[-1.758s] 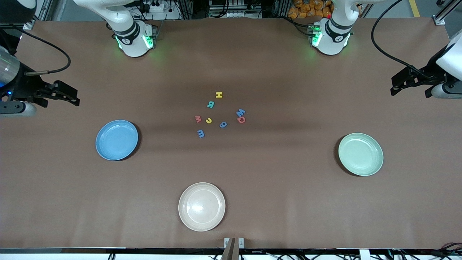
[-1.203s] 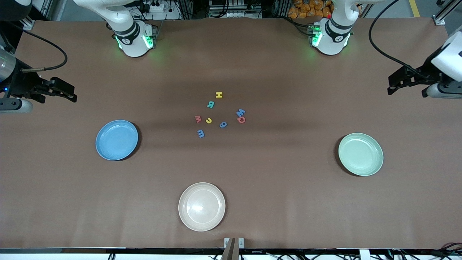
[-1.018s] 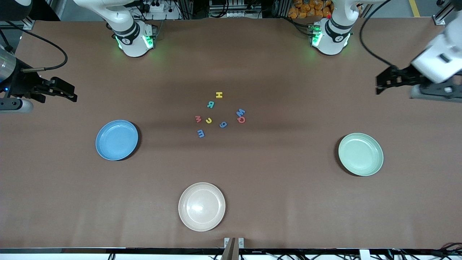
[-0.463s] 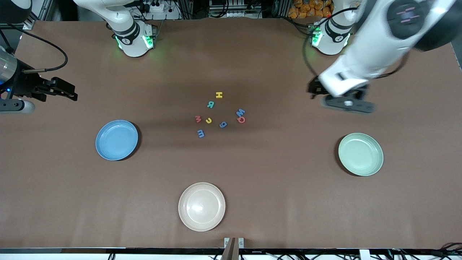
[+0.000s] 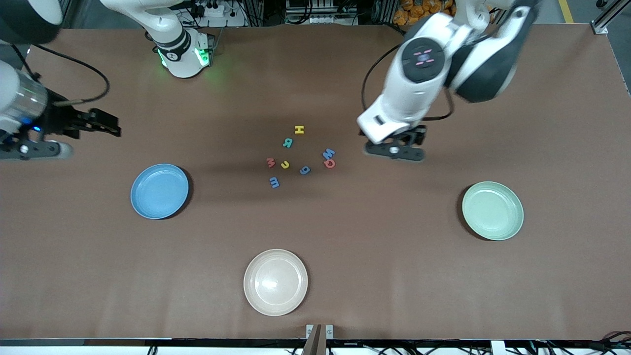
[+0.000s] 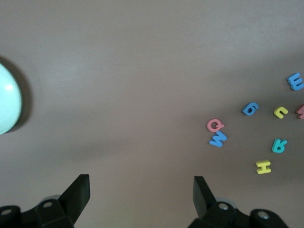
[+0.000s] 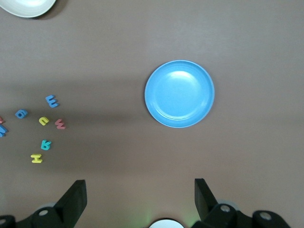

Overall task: Sort upper and lower case letters into plates
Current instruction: 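Move the left gripper toward the letters while the right gripper nears the blue plate, then lower the left gripper and grasp the blue W letter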

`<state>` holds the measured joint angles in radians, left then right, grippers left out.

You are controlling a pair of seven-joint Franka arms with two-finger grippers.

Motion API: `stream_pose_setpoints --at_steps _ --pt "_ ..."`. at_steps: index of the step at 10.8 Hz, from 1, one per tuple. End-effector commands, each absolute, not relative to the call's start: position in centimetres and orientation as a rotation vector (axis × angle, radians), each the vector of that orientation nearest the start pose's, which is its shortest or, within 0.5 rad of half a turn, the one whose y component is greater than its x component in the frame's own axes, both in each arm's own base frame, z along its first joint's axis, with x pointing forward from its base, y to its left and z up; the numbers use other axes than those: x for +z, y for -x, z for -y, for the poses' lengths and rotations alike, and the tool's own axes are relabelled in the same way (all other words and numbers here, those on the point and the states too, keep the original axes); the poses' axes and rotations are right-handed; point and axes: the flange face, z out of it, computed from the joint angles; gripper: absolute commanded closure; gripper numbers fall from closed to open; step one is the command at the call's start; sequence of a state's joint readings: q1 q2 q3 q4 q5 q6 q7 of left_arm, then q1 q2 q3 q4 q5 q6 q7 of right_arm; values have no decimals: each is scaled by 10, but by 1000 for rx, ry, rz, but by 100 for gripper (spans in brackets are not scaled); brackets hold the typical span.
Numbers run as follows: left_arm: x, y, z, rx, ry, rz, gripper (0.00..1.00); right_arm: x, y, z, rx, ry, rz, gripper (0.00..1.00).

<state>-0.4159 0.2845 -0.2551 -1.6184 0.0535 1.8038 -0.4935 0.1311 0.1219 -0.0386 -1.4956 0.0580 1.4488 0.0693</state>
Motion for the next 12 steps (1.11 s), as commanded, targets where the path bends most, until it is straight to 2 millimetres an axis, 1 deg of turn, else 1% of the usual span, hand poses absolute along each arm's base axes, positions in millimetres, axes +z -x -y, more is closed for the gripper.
stream_pose_setpoints --at_steps 1,2,3,5,6,7,8,9,10,11,12 --pt "427 -497 412 122 3074 -241 18 552 -585 -81 247 3066 -57 0" --pt "414 -488 426 134 3071 -239 15 535 -587 -86 267 3068 -90 0" --pt "402 -478 441 133 3069 -244 12 523 -587 -88 271 3069 -118 0" --pt "368 -457 465 108 3052 -327 12 505 -586 -97 284 3071 -114 0" --pt "349 -448 475 85 3047 -370 9 496 -584 -110 283 3075 -77 0" --pt "328 -434 486 84 3042 -417 8 491 -583 -120 292 3075 -29 0" --pt "306 -423 491 88 3044 -446 8 485 -583 -130 304 3082 1 0" --pt "292 -412 495 80 3052 -475 8 480 -582 -135 309 3084 17 0" --pt "277 -401 498 81 3054 -503 8 478 -584 -136 300 3086 51 0" --pt "263 -394 500 73 3041 -536 9 471 -583 -135 309 3082 128 0" --pt "253 -387 505 70 3021 -575 9 468 -583 -134 313 3079 154 0"
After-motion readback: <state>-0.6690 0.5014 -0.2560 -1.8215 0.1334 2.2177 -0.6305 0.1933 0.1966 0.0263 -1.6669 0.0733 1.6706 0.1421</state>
